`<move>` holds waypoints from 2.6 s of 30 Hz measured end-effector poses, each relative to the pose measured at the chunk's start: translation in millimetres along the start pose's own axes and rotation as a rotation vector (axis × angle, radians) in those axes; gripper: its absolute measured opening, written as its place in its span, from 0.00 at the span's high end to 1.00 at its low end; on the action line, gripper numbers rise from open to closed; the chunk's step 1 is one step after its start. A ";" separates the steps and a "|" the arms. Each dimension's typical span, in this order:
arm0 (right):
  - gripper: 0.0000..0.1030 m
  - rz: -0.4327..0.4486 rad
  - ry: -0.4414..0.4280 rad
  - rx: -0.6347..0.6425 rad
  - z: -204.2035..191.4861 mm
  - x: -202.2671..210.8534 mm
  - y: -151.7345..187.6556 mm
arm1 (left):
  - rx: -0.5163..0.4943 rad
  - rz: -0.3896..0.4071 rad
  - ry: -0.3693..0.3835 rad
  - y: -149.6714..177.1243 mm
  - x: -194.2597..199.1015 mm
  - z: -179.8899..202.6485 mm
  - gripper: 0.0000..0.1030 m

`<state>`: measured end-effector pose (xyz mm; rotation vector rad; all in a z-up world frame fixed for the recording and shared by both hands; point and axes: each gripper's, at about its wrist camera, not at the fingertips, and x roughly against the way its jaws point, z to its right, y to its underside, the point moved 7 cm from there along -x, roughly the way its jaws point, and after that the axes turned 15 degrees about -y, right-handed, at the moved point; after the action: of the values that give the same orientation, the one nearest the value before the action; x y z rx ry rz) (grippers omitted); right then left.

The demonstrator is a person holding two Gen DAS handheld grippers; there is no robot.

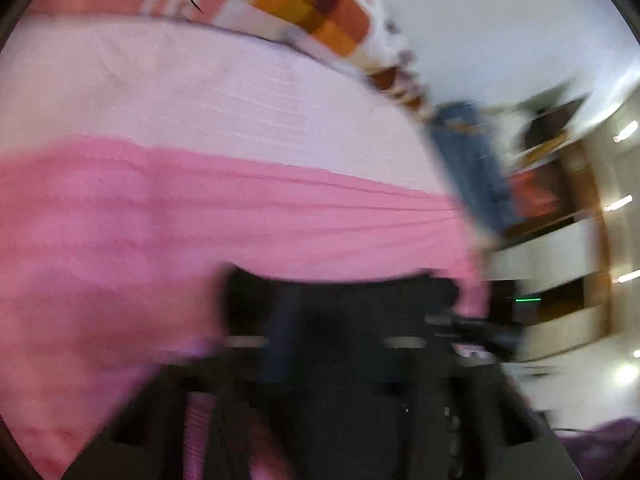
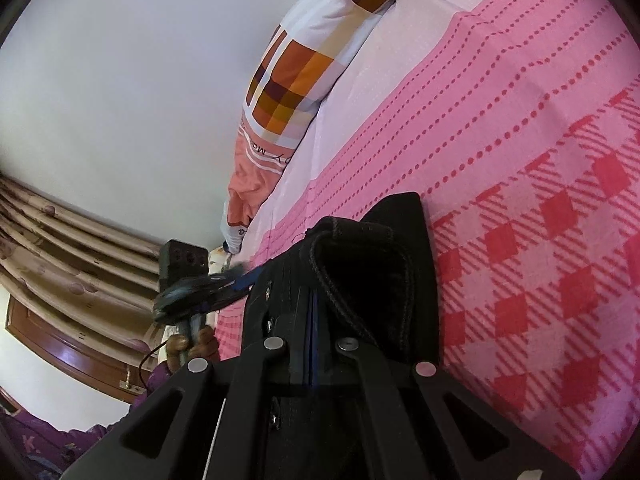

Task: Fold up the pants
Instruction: 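Fold the held edge over the jeans with the right tool, then lay the folded edge down and open the right tool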

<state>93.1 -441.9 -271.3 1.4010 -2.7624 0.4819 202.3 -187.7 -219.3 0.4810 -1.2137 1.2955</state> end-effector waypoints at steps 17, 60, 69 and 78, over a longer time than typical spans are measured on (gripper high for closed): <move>1.00 0.004 -0.014 -0.008 0.6 1.4 -0.4 | -0.045 -0.071 0.126 30.5 0.0 20.1 0.96; 0.70 -0.039 0.124 0.100 -39.7 67.2 56.3 | 0.011 0.139 0.042 179.9 65.1 47.3 0.83; 0.61 0.088 0.025 -0.040 -54.4 101.4 77.1 | 0.002 0.173 0.022 180.7 70.5 52.8 0.57; 0.51 -0.014 0.097 -0.071 -52.8 60.2 81.5 | 0.035 0.182 0.062 186.0 62.7 45.9 0.56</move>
<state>-14.2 -429.7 -234.2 1.3434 -2.6640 0.4343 5.6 -144.2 -210.7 0.3584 -1.2056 1.4782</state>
